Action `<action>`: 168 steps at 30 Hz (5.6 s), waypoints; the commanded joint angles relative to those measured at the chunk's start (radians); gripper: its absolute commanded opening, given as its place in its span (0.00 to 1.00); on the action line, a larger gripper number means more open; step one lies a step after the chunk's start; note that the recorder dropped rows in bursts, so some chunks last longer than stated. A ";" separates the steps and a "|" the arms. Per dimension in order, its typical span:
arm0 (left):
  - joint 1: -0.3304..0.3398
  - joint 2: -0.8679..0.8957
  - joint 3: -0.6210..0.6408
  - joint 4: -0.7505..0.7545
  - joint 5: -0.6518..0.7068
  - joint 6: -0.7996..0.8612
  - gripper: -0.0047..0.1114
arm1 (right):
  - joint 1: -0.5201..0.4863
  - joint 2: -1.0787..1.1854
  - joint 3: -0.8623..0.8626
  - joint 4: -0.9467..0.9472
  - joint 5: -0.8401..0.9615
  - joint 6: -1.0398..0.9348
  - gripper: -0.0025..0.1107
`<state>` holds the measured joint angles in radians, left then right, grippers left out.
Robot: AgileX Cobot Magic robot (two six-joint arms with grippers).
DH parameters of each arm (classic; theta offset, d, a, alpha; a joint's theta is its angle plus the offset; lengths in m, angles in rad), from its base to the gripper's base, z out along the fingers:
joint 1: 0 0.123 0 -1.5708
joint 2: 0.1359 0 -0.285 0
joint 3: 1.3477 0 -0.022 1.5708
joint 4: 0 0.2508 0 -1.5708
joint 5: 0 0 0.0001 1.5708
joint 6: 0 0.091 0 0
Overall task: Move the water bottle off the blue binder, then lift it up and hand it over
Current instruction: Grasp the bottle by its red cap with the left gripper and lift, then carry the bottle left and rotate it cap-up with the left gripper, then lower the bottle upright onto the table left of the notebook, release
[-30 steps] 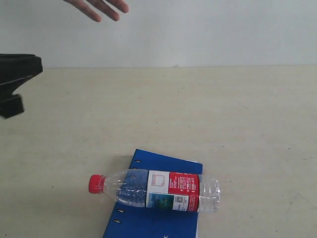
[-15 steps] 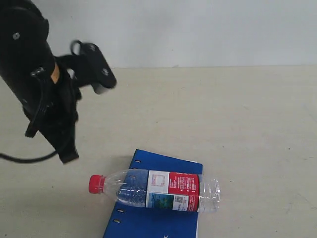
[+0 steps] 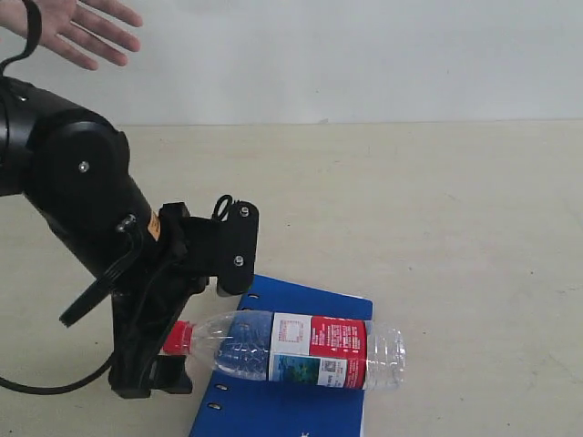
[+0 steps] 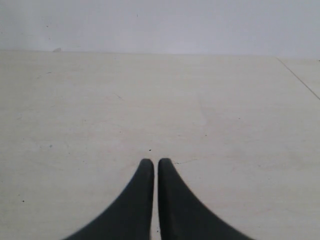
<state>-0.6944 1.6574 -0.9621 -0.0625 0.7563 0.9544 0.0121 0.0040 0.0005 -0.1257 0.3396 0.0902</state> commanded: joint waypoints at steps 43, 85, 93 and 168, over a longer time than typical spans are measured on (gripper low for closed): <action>0.100 -0.082 -0.369 0.529 0.465 -0.484 0.08 | -0.003 -0.004 -0.001 0.000 -0.005 -0.001 0.02; 0.372 -0.005 -0.370 0.054 0.465 -0.761 0.08 | -0.003 -0.004 -0.001 0.000 -0.005 -0.001 0.02; 0.372 -0.003 -0.370 0.163 0.465 -0.789 0.31 | -0.003 -0.004 -0.001 0.000 -0.005 -0.001 0.02; 0.372 -0.443 -0.219 0.300 0.203 -1.006 0.08 | -0.003 -0.004 -0.001 0.000 -0.005 -0.001 0.02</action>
<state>-0.3191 1.2610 -1.1739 0.2432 1.0149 0.0000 0.0121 0.0040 0.0005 -0.1257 0.3396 0.0902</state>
